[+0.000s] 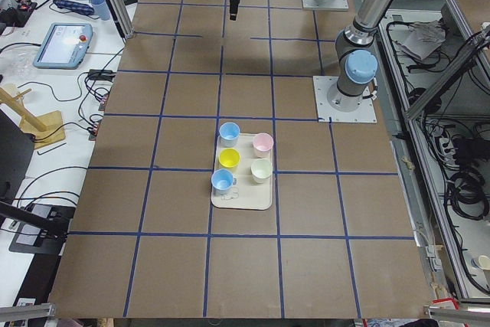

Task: Transfer IKEA cup to right arm and place on rack

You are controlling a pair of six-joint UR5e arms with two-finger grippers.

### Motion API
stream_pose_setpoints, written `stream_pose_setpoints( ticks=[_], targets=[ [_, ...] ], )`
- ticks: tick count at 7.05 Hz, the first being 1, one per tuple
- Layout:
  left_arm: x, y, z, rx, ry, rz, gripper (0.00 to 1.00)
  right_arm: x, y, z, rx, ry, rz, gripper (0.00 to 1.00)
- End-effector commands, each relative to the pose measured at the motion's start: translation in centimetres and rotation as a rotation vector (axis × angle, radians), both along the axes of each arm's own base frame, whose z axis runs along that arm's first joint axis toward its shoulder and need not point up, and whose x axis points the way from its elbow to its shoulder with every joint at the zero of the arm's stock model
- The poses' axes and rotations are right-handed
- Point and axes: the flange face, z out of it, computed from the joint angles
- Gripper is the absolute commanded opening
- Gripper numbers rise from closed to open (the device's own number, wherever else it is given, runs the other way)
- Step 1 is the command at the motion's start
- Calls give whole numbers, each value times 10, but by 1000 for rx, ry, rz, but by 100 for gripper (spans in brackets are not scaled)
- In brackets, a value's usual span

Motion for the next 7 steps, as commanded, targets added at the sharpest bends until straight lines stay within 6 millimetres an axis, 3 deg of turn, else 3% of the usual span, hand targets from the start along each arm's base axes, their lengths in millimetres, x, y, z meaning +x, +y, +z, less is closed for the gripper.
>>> stream_pose_setpoints(
  ticks=[1, 4, 5, 7],
  targets=[
    [0, 5, -4, 3, -6, -5, 100, 81, 37, 24, 15, 5, 47, 100],
    [0, 7, -3, 3, -8, 0, 100, 117, 68, 37, 59, -12, -10, 100],
    [0, 7, -3, 6, -10, 0, 100, 134, 76, 33, 70, 1, 1, 100],
    [1, 6, -4, 4, -8, 1, 100, 139, 93, 23, 74, 4, -22, 100]
  ],
)
